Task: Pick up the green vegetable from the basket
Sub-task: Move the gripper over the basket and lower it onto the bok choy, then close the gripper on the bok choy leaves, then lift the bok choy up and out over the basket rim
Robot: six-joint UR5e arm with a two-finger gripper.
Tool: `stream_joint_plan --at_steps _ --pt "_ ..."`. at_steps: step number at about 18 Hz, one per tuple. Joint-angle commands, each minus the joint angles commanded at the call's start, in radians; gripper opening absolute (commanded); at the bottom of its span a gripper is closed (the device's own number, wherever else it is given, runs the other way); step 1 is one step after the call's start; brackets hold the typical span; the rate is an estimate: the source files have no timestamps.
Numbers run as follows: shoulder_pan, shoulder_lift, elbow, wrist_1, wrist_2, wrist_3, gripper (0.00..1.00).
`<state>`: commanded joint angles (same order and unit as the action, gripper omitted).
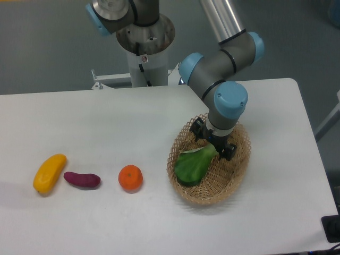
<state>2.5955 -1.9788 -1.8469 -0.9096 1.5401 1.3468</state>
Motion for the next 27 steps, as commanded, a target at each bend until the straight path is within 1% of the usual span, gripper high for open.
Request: stream_joint_plan --at_steps 3,7,8,10,14,21,23,24,27 --pt "-0.009 -0.002 -0.002 0.006 0.055 -0.002 0.54" --pt "-0.009 0.003 0.003 0.005 0.058 -0.005 0.06" --pt "-0.009 0.008 0.006 0.002 0.058 -0.003 0.02" --pt "-0.006 0.017 0.015 -0.006 0.055 -0.003 0.02" --pt "0.006 0.054 0.026 -0.014 0.051 -0.003 0.02" --pt "0.023 0.074 0.106 -0.029 0.055 -0.071 0.02" --pt "0.035 0.074 0.145 -0.067 0.055 -0.072 0.02" --pt "0.044 0.071 0.172 -0.098 0.055 -0.071 0.02" --pt "0.077 0.051 0.264 -0.167 0.051 -0.069 0.02"
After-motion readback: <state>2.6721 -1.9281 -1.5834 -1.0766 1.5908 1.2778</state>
